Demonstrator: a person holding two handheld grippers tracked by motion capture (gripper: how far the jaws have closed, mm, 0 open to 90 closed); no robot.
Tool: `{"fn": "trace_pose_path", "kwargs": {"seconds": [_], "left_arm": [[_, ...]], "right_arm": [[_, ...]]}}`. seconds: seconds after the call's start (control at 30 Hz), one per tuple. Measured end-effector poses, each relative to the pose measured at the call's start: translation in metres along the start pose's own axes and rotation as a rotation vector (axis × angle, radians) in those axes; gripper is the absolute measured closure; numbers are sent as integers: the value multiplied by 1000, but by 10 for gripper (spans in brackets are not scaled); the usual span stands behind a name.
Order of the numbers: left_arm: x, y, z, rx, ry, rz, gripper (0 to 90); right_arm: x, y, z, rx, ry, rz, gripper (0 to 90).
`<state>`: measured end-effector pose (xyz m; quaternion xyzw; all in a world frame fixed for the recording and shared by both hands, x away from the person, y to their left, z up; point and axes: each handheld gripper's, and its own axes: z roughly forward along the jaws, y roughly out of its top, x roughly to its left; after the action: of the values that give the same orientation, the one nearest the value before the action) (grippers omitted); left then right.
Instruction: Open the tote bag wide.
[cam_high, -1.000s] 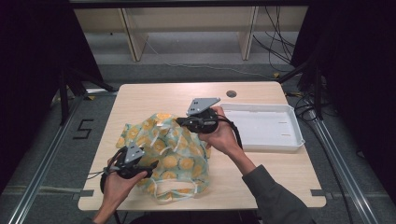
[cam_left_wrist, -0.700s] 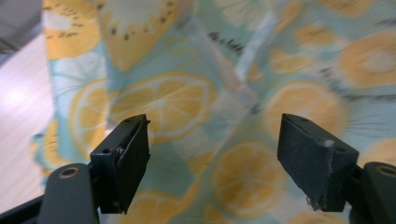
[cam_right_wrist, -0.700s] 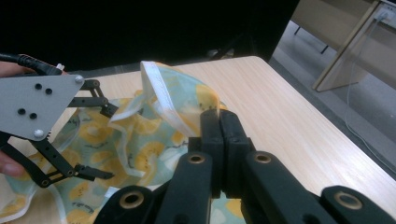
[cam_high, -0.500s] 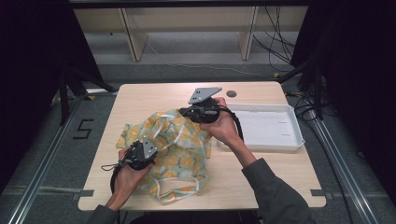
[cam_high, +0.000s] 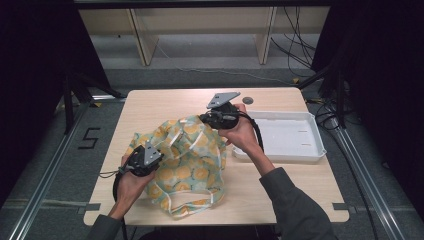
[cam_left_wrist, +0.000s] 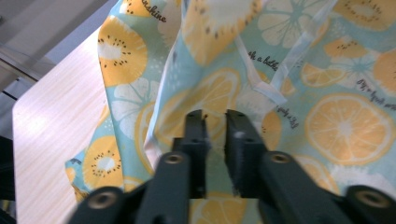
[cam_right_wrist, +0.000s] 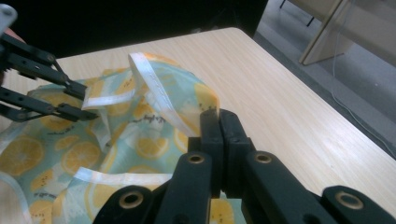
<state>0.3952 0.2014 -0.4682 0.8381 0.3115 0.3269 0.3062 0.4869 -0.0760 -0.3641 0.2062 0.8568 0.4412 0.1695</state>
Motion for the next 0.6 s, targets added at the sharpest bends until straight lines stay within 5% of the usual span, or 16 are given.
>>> {"fn": "trace_pose_path", "kwargs": {"seconds": [0.2,0.33,0.4,0.6], "left_arm": [[3,0,-10,-34,39,-84,499],[11,-1,-11,38,0,-91,382],[14,-2,-7,34,-30,-113,417],[16,-1,0,27,-103,-76,815]], "right_arm": [[-7,-3,-2,0,-22,-6,900],[-8,-3,-4,-1,-23,0,900],[-9,-3,-4,2,-20,-7,900],[-9,-5,2,28,-27,-2,900]]}}
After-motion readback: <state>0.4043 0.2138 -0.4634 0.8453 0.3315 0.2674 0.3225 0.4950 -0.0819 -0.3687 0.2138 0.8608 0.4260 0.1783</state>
